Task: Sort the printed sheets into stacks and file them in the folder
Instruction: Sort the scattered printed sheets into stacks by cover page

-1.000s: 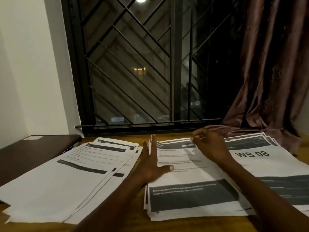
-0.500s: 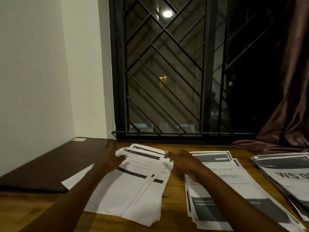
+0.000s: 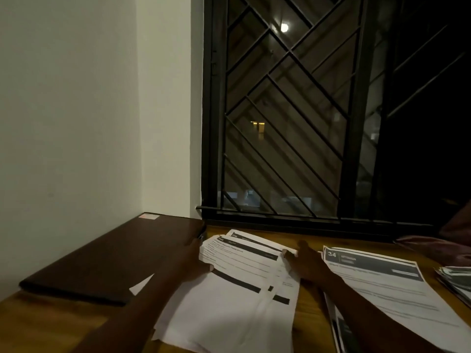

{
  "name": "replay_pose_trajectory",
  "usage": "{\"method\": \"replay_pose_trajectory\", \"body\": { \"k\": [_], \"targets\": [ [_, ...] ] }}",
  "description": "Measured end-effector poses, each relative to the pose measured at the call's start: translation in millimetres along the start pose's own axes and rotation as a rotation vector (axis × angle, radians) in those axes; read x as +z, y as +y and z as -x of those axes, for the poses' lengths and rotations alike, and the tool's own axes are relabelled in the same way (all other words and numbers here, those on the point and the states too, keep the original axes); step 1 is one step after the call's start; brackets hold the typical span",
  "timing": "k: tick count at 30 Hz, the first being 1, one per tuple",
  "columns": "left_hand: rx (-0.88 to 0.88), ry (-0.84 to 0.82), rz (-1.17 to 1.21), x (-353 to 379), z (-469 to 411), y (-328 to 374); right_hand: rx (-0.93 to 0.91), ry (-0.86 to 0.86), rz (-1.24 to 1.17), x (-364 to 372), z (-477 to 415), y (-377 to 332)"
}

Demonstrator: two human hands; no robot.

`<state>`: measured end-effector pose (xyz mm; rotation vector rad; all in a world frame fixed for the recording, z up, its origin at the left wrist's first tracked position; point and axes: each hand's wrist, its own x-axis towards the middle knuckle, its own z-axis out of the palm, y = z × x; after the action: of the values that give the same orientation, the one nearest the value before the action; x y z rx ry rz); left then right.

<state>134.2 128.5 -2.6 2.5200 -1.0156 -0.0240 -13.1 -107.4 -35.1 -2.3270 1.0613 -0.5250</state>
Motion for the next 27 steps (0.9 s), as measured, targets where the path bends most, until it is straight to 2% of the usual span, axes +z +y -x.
{"method": "replay_pose_trajectory", "body": {
  "k": [5, 8, 10, 11, 14, 15, 17, 20, 24, 25, 27],
  "targets": [
    [0.037, -0.038, 0.019, 21.3, -10.4, -8.3, -0.024, -0.018, 0.047, 0.9, -12.9, -7.9],
    [0.040, -0.004, -0.059, 28.8, -13.1, -15.0, -0.062, -0.013, 0.022, 3.3, -17.2, -12.3],
    [0.027, -0.010, -0.124, 31.6, -14.7, -18.2, -0.049, -0.032, -0.086, 0.3, -14.0, -14.3],
    [0.018, -0.016, -0.152, 32.9, -14.4, -19.5, -0.009, -0.028, -0.248, -2.3, -11.3, -15.0],
    [0.008, 0.043, -0.232, 39.9, -3.9, -15.7, 0.117, -0.085, -0.995, -4.1, 2.8, -15.8],
    [0.012, 0.083, -0.250, 41.6, 2.2, -11.8, 0.141, -0.163, -1.171, -2.4, 10.1, -16.4],
    [0.015, 0.133, -0.289, 47.0, 8.4, -7.8, 0.194, -0.286, -1.356, 1.6, 25.3, -19.6],
    [0.001, 0.130, -0.309, 51.2, 10.4, -7.5, 0.226, -0.301, -1.323, 8.3, 48.4, -27.1],
    [-0.013, 0.113, -0.238, 45.6, 15.8, -3.6, 0.149, -0.131, -0.972, 19.1, 66.2, -33.1],
    [-0.004, 0.117, -0.140, 41.7, 16.2, -2.2, 0.137, -0.086, -0.967, 15.3, 66.2, -33.2],
    [0.047, 0.109, 0.291, 27.4, 17.7, 3.5, 0.084, -0.073, -1.051, -2.4, 64.2, -34.9]
  ]
}}
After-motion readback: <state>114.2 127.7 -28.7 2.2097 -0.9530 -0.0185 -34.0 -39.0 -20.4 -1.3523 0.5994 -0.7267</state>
